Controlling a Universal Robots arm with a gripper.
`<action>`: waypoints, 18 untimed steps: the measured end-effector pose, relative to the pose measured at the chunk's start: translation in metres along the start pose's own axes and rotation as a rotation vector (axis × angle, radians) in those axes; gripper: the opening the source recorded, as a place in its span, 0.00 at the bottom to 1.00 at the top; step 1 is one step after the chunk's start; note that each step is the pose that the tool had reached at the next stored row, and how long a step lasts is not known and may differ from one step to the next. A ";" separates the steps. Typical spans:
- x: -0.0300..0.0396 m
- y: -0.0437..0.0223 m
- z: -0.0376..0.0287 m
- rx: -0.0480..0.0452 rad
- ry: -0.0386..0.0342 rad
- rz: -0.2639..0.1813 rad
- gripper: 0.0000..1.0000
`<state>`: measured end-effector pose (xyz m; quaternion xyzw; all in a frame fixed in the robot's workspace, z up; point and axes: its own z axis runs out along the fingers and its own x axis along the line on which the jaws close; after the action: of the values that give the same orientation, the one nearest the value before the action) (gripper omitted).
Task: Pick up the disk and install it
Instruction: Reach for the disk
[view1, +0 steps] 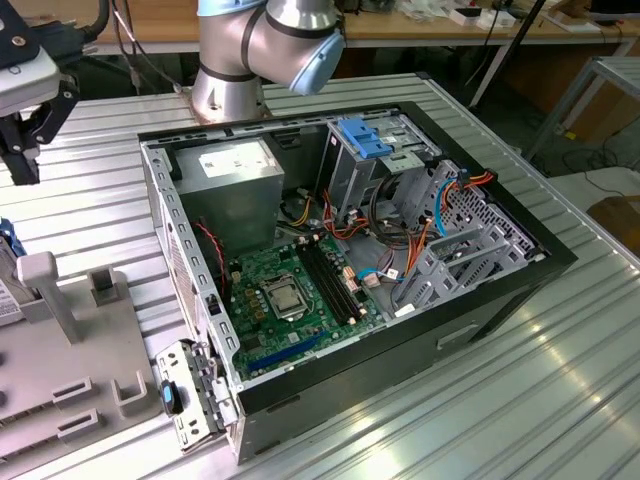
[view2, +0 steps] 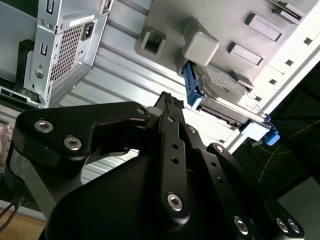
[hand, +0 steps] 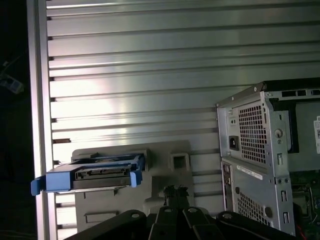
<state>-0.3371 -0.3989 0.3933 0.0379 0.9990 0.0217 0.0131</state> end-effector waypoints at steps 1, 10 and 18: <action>0.0020 -0.0001 0.0000 0.0000 0.0000 0.000 0.11; 0.0339 -0.0013 -0.0010 0.0001 0.0001 0.000 0.11; 0.0604 -0.0032 -0.0016 0.0000 0.0001 0.000 0.11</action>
<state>-0.3976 -0.3976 0.3933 0.0379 0.9990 0.0217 0.0131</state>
